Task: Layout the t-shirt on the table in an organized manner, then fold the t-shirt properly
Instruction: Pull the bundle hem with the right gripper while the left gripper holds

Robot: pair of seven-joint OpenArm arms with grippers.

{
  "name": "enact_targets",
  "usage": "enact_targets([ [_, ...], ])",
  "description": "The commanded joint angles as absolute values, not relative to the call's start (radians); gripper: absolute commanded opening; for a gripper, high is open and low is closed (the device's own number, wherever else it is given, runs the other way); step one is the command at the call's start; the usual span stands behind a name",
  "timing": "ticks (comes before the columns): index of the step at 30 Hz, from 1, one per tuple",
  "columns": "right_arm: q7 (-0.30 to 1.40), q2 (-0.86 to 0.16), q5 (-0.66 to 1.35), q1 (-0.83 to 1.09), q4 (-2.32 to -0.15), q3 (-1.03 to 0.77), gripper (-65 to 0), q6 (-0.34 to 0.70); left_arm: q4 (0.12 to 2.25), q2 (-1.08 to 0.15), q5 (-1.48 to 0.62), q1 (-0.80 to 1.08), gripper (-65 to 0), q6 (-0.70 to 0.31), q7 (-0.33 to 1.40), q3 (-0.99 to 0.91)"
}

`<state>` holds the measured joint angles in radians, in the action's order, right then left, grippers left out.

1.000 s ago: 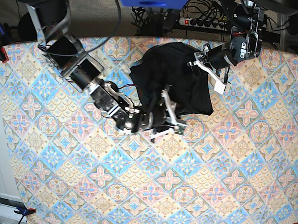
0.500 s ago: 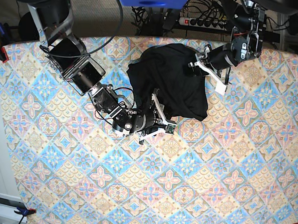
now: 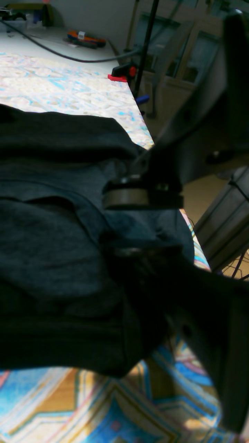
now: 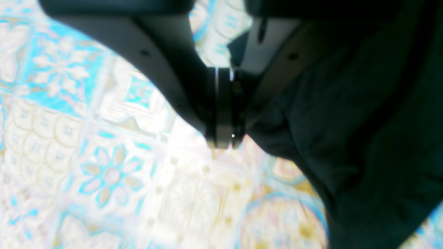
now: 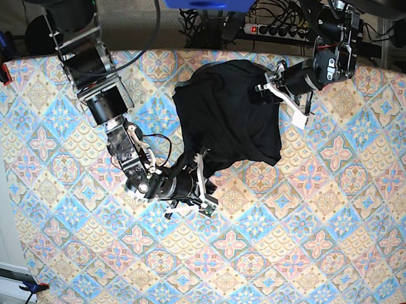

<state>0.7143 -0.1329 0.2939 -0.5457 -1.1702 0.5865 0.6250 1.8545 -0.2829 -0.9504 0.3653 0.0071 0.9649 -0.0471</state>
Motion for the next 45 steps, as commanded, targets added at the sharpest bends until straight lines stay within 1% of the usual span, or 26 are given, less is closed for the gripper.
enact_targets([
  [1,0.705,-0.131,0.3,-0.567,-1.182,0.572,-65.0,0.627,1.87,-0.288,-0.966,0.361,-51.9,0.001,0.957,-0.051],
  [6,0.707,-0.136,0.3,-0.562,-1.194,0.572,-65.0,0.628,1.87,-0.288,-0.966,0.361,-51.9,0.001,0.957,-0.051],
  [7,0.708,-0.15,0.3,-0.562,-1.214,0.576,-64.1,0.628,1.87,-0.288,-0.966,0.361,-51.9,0.001,0.957,-0.051],
  [8,0.714,-0.162,0.3,-0.562,-1.251,0.576,-61.9,0.628,1.87,-0.288,-0.966,0.361,-51.9,0.001,0.957,-0.051],
  [12,0.773,-0.197,0.305,-0.561,-1.36,0.576,-49.0,0.628,1.87,-0.288,-0.966,0.361,-51.9,0.001,0.957,-0.051],
  [14,0.805,-0.197,0.305,-0.559,-1.372,0.578,-45.2,0.63,1.87,-0.288,-0.966,0.361,-51.9,0.001,0.957,-0.051],
  [15,0.808,-0.197,0.305,-0.559,-1.369,0.579,-44.9,0.63,1.87,-0.288,-0.966,0.361,-51.9,0.001,0.957,-0.051],
  [24,0.8,-0.193,0.303,-0.547,-1.36,0.727,-44.5,0.63,1.868,-0.288,-0.966,0.337,-51.9,0.001,0.957,-0.048],
  [27,0.797,-0.191,0.302,-0.547,-1.32,0.733,-44.5,0.63,1.868,-0.288,-0.966,0.335,-51.9,0.001,0.957,-0.048],
  [34,0.723,-0.189,0.302,-0.539,-1.211,0.736,-44.5,0.63,1.868,-0.288,-0.966,0.335,-51.9,0.001,0.957,-0.048],
  [40,0.714,-0.189,0.302,-0.539,-1.182,0.736,-45.1,0.63,1.868,-0.288,-0.966,0.335,-51.9,0.001,0.957,-0.05],
  [42,0.719,-0.189,0.302,-0.539,-1.181,0.736,-48.0,0.63,1.868,-0.288,-0.966,0.335,-51.9,0.001,0.957,-0.05],
  [45,0.719,-0.189,0.302,-0.539,-1.181,0.736,-57.5,0.63,1.868,-0.288,-0.966,0.335,-51.9,0.001,0.957,-0.05],
])
